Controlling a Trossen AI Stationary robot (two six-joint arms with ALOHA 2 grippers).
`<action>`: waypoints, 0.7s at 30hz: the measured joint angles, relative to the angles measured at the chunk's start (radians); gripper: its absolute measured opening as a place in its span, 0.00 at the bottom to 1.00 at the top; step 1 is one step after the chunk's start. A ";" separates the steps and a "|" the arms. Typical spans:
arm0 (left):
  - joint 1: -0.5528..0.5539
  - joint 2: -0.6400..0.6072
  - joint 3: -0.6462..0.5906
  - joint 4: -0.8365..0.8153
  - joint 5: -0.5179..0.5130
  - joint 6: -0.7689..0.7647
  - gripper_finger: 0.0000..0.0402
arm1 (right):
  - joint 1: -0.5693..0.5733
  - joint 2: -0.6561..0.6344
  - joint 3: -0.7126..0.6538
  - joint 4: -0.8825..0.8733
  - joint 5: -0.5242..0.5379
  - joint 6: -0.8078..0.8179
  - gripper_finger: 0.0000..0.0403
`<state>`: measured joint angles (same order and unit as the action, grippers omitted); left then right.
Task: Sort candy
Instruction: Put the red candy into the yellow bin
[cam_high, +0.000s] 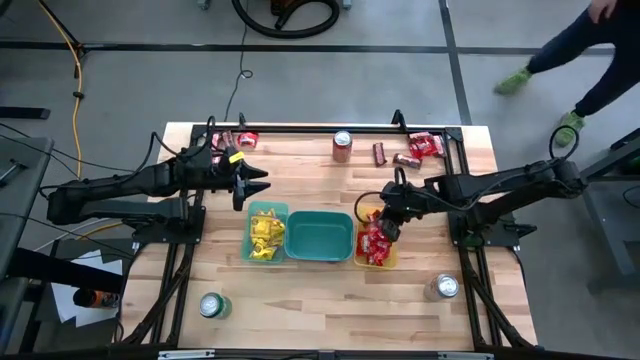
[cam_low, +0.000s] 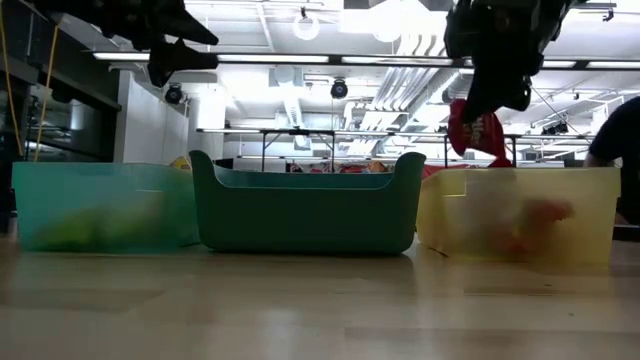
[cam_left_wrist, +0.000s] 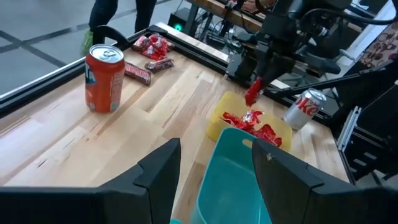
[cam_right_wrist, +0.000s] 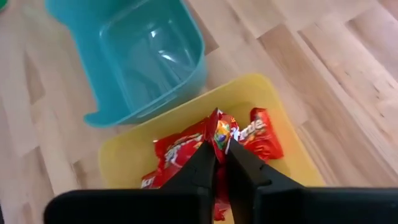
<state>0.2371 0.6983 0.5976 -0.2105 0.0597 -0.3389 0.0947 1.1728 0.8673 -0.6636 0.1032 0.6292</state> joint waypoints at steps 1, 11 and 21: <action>0.000 0.000 0.000 0.000 0.000 0.000 0.46 | -0.004 0.000 0.000 -0.002 -0.001 -0.002 0.06; 0.000 0.000 0.000 -0.001 -0.001 0.000 0.46 | -0.023 0.000 0.000 -0.020 -0.017 0.000 0.35; 0.001 -0.014 -0.002 0.082 -0.001 -0.024 0.46 | -0.085 -0.002 0.136 -0.012 0.068 -0.031 0.56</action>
<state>0.2376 0.6844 0.5961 -0.1282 0.0586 -0.3629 0.0100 1.1708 1.0028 -0.6755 0.1708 0.5986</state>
